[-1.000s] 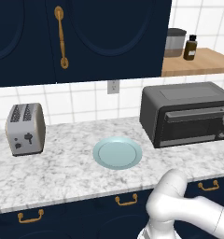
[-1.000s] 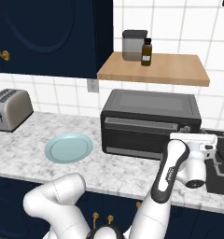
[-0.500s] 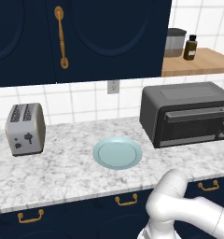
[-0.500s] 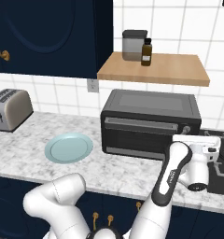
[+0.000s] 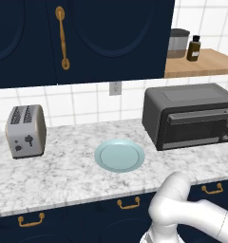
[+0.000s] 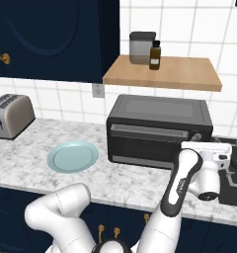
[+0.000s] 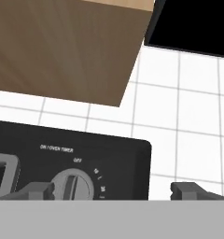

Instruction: Pick up the kebab skewer and baguette bread, and place them inside the toaster oven. Close the toaster oven door and start by setting the timer.

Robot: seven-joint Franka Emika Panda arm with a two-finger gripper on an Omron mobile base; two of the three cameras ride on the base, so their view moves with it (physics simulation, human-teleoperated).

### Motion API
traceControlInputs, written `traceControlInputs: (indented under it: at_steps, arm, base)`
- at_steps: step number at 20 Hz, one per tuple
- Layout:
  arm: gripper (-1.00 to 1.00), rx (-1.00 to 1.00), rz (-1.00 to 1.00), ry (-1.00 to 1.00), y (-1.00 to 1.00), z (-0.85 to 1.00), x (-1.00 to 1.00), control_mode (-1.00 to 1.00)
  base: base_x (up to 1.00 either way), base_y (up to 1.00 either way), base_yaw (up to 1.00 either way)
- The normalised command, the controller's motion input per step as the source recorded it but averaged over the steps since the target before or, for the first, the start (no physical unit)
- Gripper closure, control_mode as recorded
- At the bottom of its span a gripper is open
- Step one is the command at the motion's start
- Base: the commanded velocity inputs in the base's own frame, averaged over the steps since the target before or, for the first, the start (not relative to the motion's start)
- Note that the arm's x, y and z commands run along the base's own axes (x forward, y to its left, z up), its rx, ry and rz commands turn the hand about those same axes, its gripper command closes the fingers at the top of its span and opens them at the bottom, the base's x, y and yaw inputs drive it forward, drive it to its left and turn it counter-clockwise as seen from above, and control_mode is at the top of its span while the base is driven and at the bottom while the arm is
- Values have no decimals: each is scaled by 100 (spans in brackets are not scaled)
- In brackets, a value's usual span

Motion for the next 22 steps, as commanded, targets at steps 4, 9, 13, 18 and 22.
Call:
traceControlInputs:
  at_steps: [4, 9, 13, 18, 22]
  arm:
    - [-100, 0, 0, 0, 18, 0, 25, -100]
    - [-100, 0, 0, 0, -8, 0, 28, -100]
    - [-100, 0, 0, 0, -12, 0, 5, -100]
    - [100, 0, -2, -1, 0, 0, 2, -100]
    - [100, 0, -4, 0, 0, 0, 16, -100]
  base:
    - [0, 0, 0]
    - [0, 0, 0]
    - [0, 0, 0]
    - [0, 0, 0]
    - [0, 0, 0]
